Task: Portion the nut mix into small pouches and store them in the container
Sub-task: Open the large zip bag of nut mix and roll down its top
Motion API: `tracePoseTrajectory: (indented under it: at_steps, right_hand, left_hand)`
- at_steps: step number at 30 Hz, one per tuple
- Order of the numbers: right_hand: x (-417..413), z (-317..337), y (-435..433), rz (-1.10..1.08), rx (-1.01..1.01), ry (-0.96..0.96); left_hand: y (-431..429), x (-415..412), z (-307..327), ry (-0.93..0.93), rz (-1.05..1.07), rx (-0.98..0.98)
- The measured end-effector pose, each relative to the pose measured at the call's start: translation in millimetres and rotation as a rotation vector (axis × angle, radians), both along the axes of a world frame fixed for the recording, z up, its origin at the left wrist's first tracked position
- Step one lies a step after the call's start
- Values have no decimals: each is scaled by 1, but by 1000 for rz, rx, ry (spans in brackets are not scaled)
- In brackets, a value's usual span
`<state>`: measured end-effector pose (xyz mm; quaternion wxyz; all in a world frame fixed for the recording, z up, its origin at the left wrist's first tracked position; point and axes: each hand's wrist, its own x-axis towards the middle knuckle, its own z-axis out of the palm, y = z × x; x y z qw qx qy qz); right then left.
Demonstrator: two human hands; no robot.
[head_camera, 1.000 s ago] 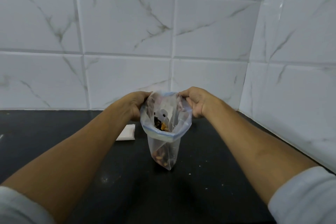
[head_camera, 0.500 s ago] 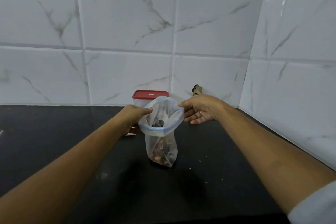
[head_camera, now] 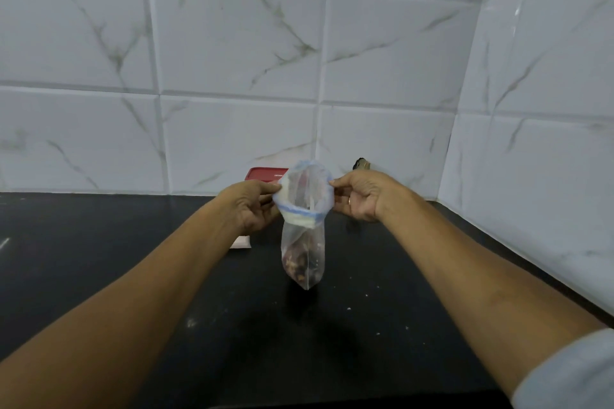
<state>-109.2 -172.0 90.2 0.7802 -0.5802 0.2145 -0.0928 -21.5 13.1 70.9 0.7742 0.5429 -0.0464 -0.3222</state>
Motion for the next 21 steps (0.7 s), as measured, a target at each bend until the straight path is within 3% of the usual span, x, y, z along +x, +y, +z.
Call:
tracePoseTrajectory:
  at_steps: [6, 17, 21]
  right_hand:
    - [1, -4, 2, -129, 170, -74]
    - [-25, -18, 2, 125, -476, 257]
    - [-35, -14, 7, 237, -505, 280]
  left_hand:
    - [-2, -7, 3, 72, 83, -193]
    - [17, -19, -27, -155, -52, 26]
    - [25, -23, -27, -277, -122, 249]
